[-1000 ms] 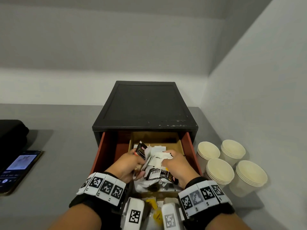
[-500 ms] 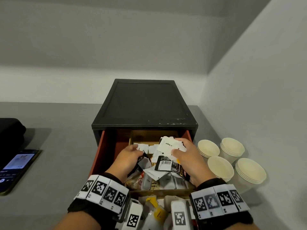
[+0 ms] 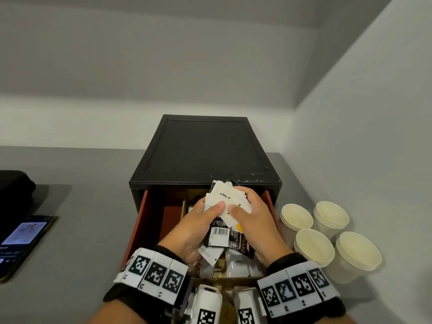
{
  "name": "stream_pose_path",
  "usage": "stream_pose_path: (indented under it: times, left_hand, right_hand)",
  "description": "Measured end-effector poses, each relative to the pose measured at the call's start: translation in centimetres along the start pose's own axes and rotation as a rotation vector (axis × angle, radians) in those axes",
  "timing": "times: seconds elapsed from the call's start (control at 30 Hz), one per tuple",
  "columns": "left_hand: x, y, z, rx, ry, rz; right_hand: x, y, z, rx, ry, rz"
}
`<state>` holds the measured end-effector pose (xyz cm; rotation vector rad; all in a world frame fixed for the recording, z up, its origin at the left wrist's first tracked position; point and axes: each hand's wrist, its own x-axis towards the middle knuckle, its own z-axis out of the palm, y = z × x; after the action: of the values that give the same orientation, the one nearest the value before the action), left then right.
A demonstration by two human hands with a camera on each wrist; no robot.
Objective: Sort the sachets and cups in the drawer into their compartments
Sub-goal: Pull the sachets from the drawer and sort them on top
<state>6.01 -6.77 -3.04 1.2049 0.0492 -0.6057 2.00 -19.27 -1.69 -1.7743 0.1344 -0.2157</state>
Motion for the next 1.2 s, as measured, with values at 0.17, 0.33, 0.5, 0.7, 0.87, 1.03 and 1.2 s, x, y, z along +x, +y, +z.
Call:
stream_pose_path:
  times: [0.17,0.33,0.5,0.7,0.87,1.03,1.2]
  left_hand:
    - [0.1,0.2,0.9,-0.060,0.012,0.096]
    - [0.1,0.2,1.1,-0.202,-0.055,0.174]
    - [0.2,0.6,1.4,-0.280,-0.132,0.187]
    - [0.9,1.3,1.9,-0.328,-0.018,0.208]
    - [1.5,1.6,2.0,-0.268,0.124,0.265]
    - [2.2,2.2,1.8,-0.242,0.216,0.292]
    - [3.1,3.4,2.0,-0.225,0.256,0.302]
  right_hand:
    - [0.7,0.0,0.4,0.052,0.038,-0.022]
    - [1.9,0.0,0.6,0.050,0.128,-0.063]
    - [3.2,-0.4,0.6,0.100,0.183,-0.046]
    - [4.4,-0.8,1.0,0.185,0.174,0.000]
    - [5.2,-1.1,1.8,0.178,0.185,-0.029]
    - [6.5,-1.3,2.4,0.065,0.200,-0.089]
    - [8.8,-1.3,2.8,-0.077,0.234,-0.094]
